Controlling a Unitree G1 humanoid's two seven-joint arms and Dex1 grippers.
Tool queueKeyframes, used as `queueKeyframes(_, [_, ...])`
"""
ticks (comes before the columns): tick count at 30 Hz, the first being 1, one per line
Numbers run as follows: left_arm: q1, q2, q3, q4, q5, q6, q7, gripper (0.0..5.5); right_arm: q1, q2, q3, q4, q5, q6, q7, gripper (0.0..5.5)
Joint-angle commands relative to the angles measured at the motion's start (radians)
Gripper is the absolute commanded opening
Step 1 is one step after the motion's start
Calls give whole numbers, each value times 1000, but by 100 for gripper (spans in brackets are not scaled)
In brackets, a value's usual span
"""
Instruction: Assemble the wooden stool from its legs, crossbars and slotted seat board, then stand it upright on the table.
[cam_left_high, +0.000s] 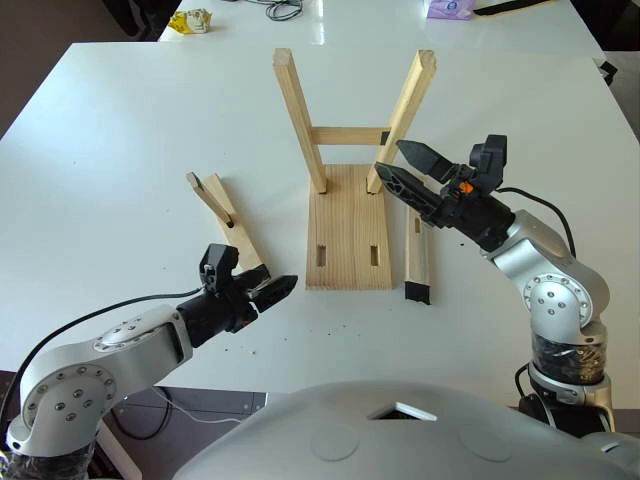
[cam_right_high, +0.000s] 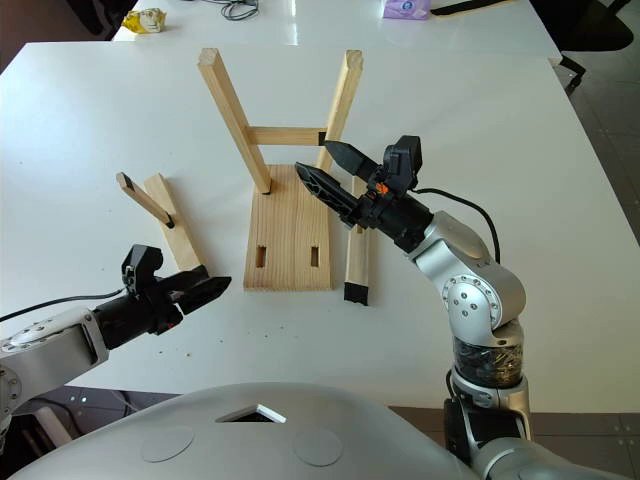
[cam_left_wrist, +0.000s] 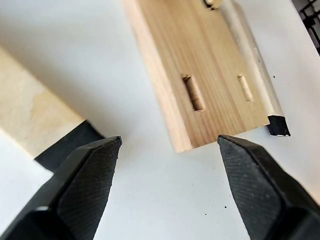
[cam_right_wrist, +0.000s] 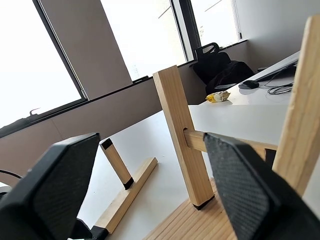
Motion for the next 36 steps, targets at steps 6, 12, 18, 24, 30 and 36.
queueKeyframes(6, [-224,-80,-77,-22,-77,-179,547,357,28,2,15,-23,-1,-8,-10,380])
queueKeyframes(12, [-196,-117,-150,-21,-47,-228,794,357,-23,-24,9,9,18,16,11,380])
queueKeyframes(18, [-185,-146,-179,-19,-19,-267,885,357,-42,-40,8,20,28,36,24,380])
queueKeyframes(24, [-230,-214,-266,42,86,-250,845,357,-69,-24,30,33,26,51,26,380])
queueKeyframes(30, [-195,-265,-269,77,165,-243,867,357,-98,-24,35,47,31,64,34,380])
queueKeyframes(36, [-199,-314,-261,84,219,-228,858,357,-102,-26,32,52,35,67,32,380])
